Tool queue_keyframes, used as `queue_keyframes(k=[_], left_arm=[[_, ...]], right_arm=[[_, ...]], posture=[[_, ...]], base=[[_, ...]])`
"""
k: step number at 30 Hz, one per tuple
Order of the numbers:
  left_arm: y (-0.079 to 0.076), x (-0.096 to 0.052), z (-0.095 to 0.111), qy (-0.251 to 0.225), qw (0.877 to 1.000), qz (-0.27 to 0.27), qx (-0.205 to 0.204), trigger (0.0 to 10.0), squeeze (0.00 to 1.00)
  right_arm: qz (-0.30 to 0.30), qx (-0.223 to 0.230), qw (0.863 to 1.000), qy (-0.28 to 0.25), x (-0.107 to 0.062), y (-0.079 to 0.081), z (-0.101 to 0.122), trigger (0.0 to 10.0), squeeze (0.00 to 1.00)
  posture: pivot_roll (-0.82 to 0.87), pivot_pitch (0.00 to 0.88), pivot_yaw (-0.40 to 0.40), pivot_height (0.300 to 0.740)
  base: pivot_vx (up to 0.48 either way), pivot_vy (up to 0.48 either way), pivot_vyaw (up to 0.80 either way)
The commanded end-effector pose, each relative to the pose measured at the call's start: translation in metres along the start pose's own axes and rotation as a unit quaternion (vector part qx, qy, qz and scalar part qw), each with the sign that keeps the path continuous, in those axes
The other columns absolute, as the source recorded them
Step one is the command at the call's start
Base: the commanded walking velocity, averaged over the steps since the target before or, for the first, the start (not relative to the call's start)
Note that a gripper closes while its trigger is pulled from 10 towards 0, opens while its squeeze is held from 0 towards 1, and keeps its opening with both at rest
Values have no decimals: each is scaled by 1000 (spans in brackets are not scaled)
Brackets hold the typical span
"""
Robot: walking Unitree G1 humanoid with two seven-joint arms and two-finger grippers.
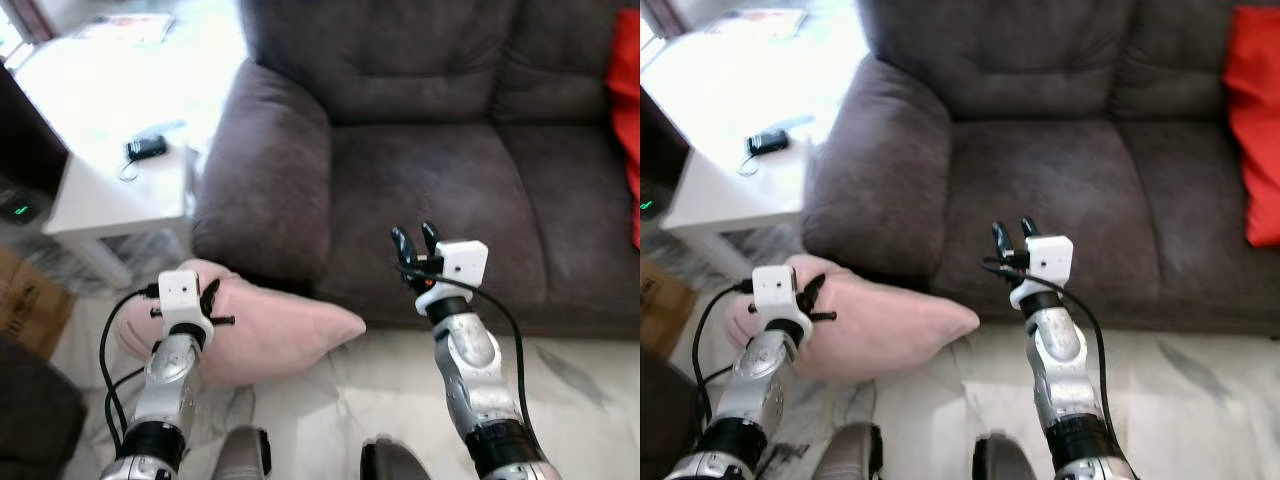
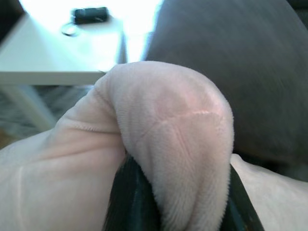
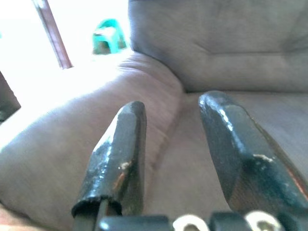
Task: Move the pillow to the sofa from floor
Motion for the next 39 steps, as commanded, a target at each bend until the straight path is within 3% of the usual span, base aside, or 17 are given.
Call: queue_keyframes(k=[1,39], left_arm=[[8,4,22,-43,999,12,-2,10000,0],[-7,2,22,-43,999,-25,-9,10000,0]], right_arm=[[0,0,1000,5,-1,0,-3,10000,0],[-3,-2,1000,-7,2,0,0,10000,0]], posture=[[45,142,-9,740],[49,130,-6,740]], base=[[0,0,0],[0,0,0]])
Point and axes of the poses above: a point about 5 cm out from each wrist's last joint towards the gripper, its own x axis pointing out of the wrist towards the gripper, its own z axis along the axis of the wrist's last joint, y = z × x, the point moved 5 cm from there along x, pointing out of the wrist towards the gripper, and after that the axes turned 14 degrees about x, right-handed, at the moved point
